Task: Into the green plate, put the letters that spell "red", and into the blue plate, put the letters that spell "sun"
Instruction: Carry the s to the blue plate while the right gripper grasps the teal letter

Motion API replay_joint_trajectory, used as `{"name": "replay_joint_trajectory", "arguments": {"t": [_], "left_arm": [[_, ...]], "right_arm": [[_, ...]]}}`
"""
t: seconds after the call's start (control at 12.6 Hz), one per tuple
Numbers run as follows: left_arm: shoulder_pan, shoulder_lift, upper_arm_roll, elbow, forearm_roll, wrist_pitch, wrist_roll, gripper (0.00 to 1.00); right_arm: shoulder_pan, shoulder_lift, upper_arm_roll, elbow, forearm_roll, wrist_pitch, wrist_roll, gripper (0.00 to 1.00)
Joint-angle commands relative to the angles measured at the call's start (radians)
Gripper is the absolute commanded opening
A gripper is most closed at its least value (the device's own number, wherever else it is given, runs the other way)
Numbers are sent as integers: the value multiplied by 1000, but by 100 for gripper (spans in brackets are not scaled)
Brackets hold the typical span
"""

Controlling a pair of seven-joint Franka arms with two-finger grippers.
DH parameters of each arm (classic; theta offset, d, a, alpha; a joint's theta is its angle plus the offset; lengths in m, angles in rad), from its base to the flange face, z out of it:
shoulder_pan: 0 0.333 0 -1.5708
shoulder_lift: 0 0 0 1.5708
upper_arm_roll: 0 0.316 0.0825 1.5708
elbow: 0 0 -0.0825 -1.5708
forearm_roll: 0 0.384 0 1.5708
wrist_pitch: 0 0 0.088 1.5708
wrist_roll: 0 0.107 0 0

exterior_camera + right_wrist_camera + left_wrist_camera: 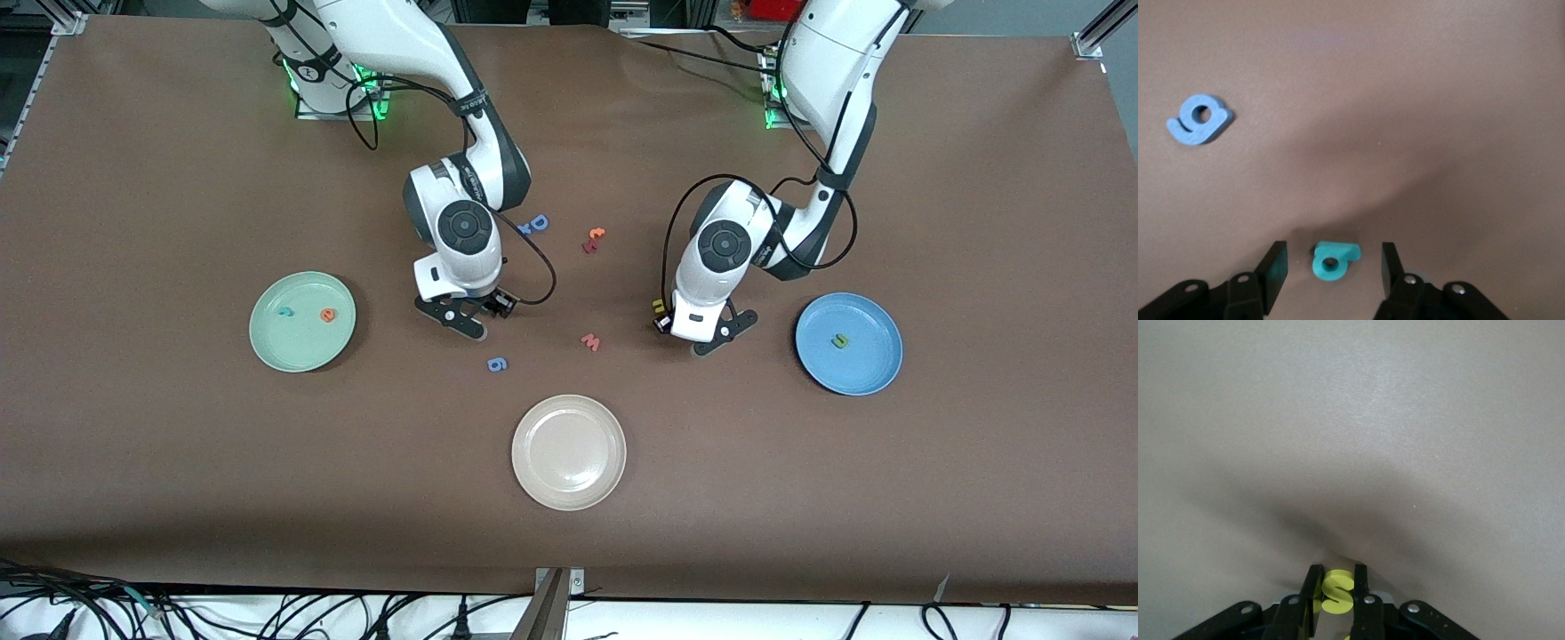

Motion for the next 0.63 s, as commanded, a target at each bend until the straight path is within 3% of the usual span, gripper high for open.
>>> {"name": "replay_joint_trajectory", "arguments": {"t": [0.0, 0.4, 0.55], "left_arm": [[1, 7, 34, 10, -4, -29, 168, 1], [85, -93, 132, 10, -4, -124, 616, 3], [131, -115, 179, 8, -4, -125, 855, 4]], "right_arm": [[5, 8, 1, -26, 50, 61, 23, 62], [2, 13, 27, -39, 61, 76, 49, 62], [2, 16, 27, -39, 62, 75, 51, 56]]}}
